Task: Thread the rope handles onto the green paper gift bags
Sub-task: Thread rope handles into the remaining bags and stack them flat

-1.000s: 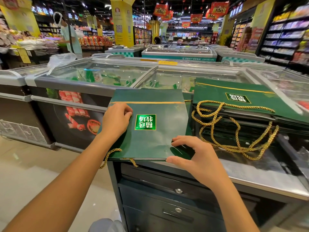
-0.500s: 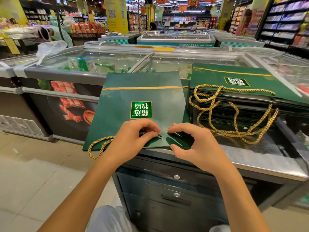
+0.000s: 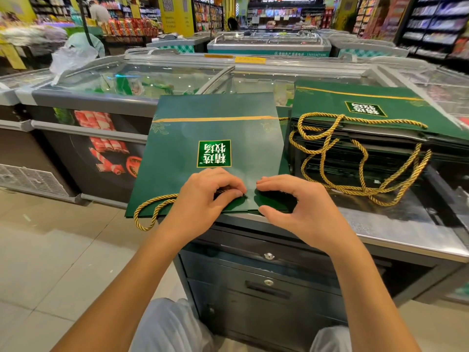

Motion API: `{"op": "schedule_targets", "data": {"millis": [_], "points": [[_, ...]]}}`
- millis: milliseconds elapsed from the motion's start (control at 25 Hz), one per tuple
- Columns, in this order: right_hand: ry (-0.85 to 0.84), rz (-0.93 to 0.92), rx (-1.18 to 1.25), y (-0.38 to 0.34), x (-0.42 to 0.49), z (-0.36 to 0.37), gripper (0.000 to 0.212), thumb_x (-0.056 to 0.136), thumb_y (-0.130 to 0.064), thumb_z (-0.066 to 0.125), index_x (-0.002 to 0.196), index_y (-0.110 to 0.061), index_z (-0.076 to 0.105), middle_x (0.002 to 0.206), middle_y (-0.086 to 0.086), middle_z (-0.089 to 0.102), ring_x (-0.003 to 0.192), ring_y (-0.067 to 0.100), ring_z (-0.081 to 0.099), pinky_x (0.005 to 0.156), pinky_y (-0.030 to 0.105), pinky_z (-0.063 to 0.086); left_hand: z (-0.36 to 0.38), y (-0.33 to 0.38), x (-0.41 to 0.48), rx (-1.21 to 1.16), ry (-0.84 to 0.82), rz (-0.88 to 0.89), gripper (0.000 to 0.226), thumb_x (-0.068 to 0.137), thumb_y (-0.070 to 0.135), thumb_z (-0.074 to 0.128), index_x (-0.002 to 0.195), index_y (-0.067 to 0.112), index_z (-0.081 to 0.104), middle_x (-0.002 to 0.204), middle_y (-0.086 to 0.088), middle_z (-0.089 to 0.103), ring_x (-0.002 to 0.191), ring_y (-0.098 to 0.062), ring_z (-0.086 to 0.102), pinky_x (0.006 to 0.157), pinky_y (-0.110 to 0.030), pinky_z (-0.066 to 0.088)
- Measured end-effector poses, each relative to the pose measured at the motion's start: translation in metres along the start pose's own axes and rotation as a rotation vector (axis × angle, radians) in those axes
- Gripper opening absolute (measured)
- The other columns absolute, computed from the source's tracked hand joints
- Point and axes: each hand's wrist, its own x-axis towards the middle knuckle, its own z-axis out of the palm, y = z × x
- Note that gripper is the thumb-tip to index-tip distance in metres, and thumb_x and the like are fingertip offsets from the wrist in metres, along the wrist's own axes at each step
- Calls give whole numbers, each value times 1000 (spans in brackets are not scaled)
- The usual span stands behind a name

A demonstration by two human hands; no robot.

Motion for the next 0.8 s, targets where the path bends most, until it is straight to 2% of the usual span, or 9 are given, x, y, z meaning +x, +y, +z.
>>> {"op": "schedule_targets", "data": {"millis": [80, 200, 400, 560, 640, 720, 800], "points": [[10, 1, -6, 1, -1, 1, 36, 82, -15, 82, 118, -16, 76, 120, -9, 71, 118, -9, 59, 100, 7, 42, 1, -2, 0, 23, -12, 8, 11, 95, 27, 64, 97, 27, 75, 95, 17, 67, 94, -9, 60, 87, -46, 49], [23, -6, -23, 1, -1, 3, 32, 85, -15, 80, 117, -16, 77, 120, -6, 73, 118, -14, 56, 102, 4, 37, 1, -1, 0, 68, -47, 31, 15, 96, 30, 58, 99, 27, 73, 95, 15, 64, 92, -11, 58, 84, -48, 49], [12, -72, -47, 3, -1, 9, 21, 95, -14, 69, 115, -12, 77, 120, -2, 74, 123, 0, 60, 117, 27, 38, -9, 5, 9, 136, -117, 87, 10, 98, 15, 62, 101, 18, 72, 97, 2, 60, 91, -18, 56, 80, -44, 51], [49, -88, -43, 1, -1, 9, 20, 99, -13, 64, 116, -12, 75, 111, -1, 77, 118, -5, 59, 117, 24, 36, -17, 16, 23, 197, -222, 135, 14, 97, 9, 62, 104, 14, 74, 96, -6, 60, 89, -22, 56, 79, -44, 50], [54, -82, -50, 0, -1, 8, 21, 100, -16, 63, 116, -13, 76, 108, -4, 77, 108, -7, 63, 110, 20, 42, -20, 21, 30, 189, -284, 128, 15, 98, 12, 63, 105, 17, 75, 96, -3, 63, 89, -21, 59, 81, -44, 51], [68, -64, -41, -1, -1, 7, 22, 101, -19, 62, 116, -15, 76, 104, -5, 76, 90, -11, 63, 87, 10, 47, -22, 23, 33, 147, -265, 98, 15, 96, 13, 66, 103, 20, 77, 94, 3, 70, 88, -14, 64, 83, -38, 52], [85, -47, -30, -2, -1, 6, 21, 101, -20, 61, 115, -14, 76, 98, -8, 75, 76, -7, 61, 71, 8, 43, -26, 25, 32, 99, -208, 51, 16, 96, 15, 66, 107, 22, 76, 95, 9, 74, 91, -5, 67, 85, -28, 52]]}}
